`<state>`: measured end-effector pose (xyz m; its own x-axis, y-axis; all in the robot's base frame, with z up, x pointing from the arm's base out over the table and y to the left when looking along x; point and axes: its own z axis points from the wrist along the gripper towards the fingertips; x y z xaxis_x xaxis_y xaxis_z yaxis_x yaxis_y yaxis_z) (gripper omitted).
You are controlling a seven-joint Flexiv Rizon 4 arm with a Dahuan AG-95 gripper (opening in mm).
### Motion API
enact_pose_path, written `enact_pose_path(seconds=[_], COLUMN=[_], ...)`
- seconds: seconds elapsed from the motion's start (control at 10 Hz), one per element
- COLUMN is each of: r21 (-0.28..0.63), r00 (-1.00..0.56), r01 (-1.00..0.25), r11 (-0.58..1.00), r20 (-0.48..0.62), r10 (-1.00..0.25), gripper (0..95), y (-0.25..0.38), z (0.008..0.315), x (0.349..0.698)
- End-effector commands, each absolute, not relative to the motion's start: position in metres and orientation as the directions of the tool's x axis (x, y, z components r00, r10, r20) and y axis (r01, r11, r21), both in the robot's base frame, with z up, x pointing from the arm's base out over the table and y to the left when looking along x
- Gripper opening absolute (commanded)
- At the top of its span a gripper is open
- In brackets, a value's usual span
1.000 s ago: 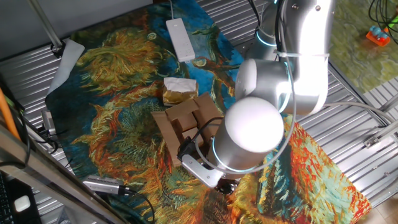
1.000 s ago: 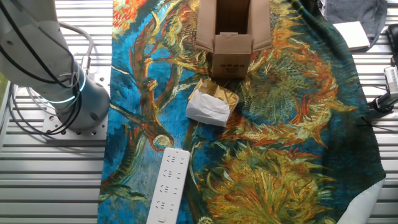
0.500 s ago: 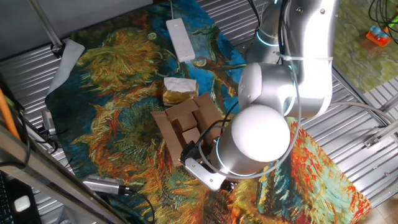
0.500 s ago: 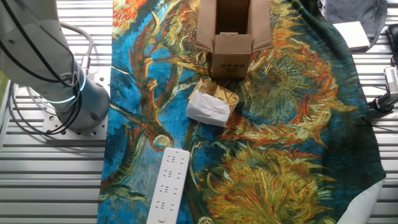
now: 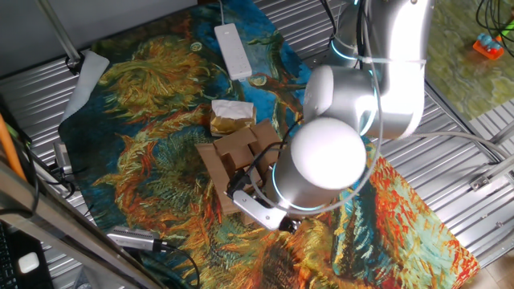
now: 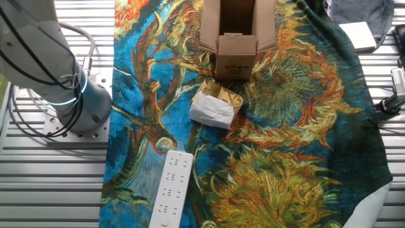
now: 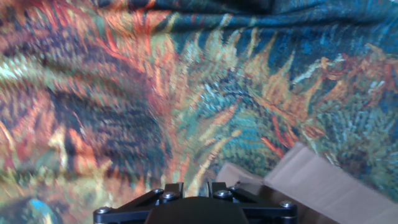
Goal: Cover the box
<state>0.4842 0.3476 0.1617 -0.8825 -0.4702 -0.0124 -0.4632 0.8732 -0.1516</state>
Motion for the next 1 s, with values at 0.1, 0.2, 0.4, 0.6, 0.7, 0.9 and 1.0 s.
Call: enact_pose_path(seconds=[0.1,0.2,0.4,0.6,0.7,0.9,1.0], r21=[-0.16,-0.172,-0.204,-0.21,-0.209,-0.208,-0.208], r00=[-0.877,-0.867,-0.837,-0.828,-0.827,-0.827,-0.827], r01=[-0.474,-0.493,-0.543,-0.556,-0.557,-0.558,-0.558], r11=[0.866,0.853,0.815,0.804,0.804,0.804,0.803], r20=[-0.002,0.015,0.051,0.055,0.054,0.054,0.053], r10=[-0.48,-0.498,-0.545,-0.558,-0.559,-0.56,-0.56], gripper=[19.0,19.0,19.0,19.0,19.0,19.0,19.0], y=[0.3455,0.3451,0.3432,0.3429,0.3429,0.3429,0.3429], z=[0.1621,0.1619,0.1628,0.1629,0.1629,0.1629,0.1629], x=[0.4841,0.4848,0.4886,0.4892,0.4892,0.4892,0.4892])
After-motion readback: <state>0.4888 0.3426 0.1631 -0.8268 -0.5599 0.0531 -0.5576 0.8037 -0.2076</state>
